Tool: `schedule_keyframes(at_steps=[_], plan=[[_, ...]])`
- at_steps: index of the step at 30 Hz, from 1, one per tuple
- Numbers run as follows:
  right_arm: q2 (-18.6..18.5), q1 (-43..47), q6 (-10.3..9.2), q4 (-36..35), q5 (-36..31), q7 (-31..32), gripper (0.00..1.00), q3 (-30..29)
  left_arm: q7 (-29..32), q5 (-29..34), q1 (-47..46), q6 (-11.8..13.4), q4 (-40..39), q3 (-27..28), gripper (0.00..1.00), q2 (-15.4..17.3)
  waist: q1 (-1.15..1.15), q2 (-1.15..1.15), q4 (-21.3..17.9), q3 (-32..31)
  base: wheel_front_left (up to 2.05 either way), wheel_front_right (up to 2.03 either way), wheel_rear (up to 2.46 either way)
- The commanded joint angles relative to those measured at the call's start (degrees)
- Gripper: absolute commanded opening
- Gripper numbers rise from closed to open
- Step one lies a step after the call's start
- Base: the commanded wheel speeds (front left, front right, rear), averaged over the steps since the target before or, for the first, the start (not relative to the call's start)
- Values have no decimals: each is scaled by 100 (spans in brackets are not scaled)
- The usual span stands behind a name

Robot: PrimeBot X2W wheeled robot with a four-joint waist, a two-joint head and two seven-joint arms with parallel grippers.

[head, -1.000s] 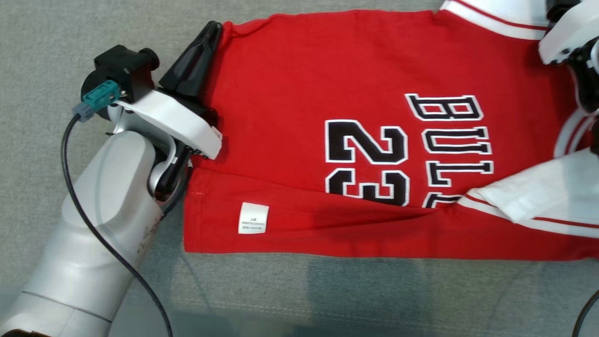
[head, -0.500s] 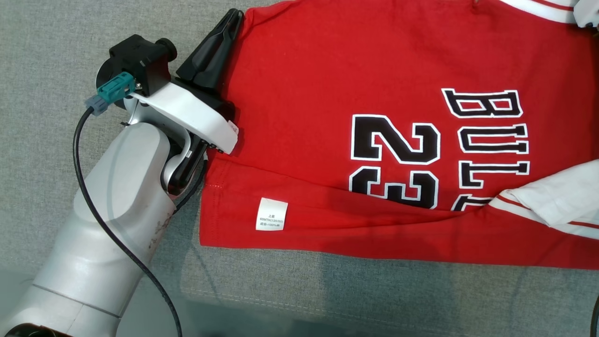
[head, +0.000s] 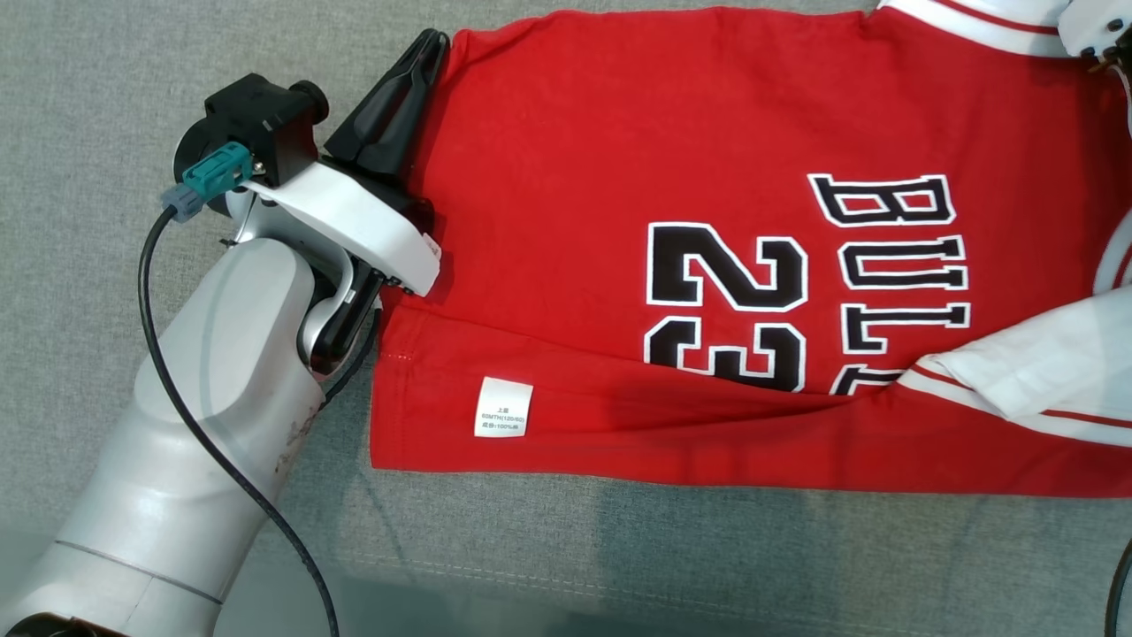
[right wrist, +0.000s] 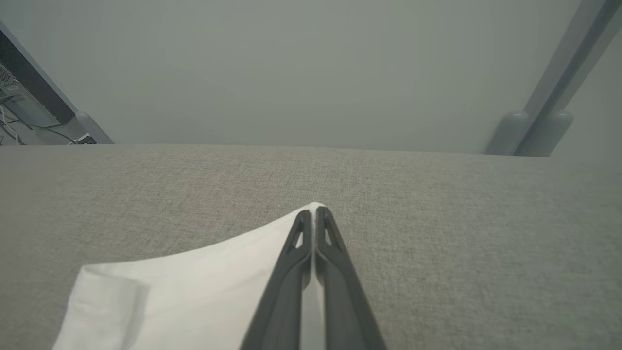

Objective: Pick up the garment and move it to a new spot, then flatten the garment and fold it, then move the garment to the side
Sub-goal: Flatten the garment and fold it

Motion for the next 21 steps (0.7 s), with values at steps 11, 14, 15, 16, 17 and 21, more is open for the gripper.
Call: schedule_keyframes(at_steps=[11, 14, 15, 16, 17, 21], plan=[[-219, 755, 1, -930, 1047, -161, 0, 562, -26, -28, 359, -40, -12, 289, 0, 295, 0, 0, -254, -491, 0, 0, 0], [-389, 1028, 1, -1258, 1377, -159, 0, 721, -26, -50, 474, -40, 26, 328, 0, 338, 0, 0, -329, -637, 0, 0, 0], [-453, 1118, 1, -1368, 1470, -174, 0, 777, -26, -55, 514, -40, 35, 339, 0, 352, 0, 0, -354, -687, 0, 0, 0], [-512, 1209, 1, -1471, 1570, -191, 0, 819, -26, -57, 555, -40, 44, 349, 0, 366, 0, 0, -379, -735, 0, 0, 0], [-570, 1300, 1, -1586, 1648, -206, 0, 885, -26, -56, 594, -40, 55, 360, 0, 380, 0, 0, -405, -785, 0, 0, 0], [-781, 1720, 1, -2024, 2045, -248, 0, 1070, -26, -70, 750, -40, 109, 389, 0, 448, 0, 0, -505, -977, 0, 0, 0]])
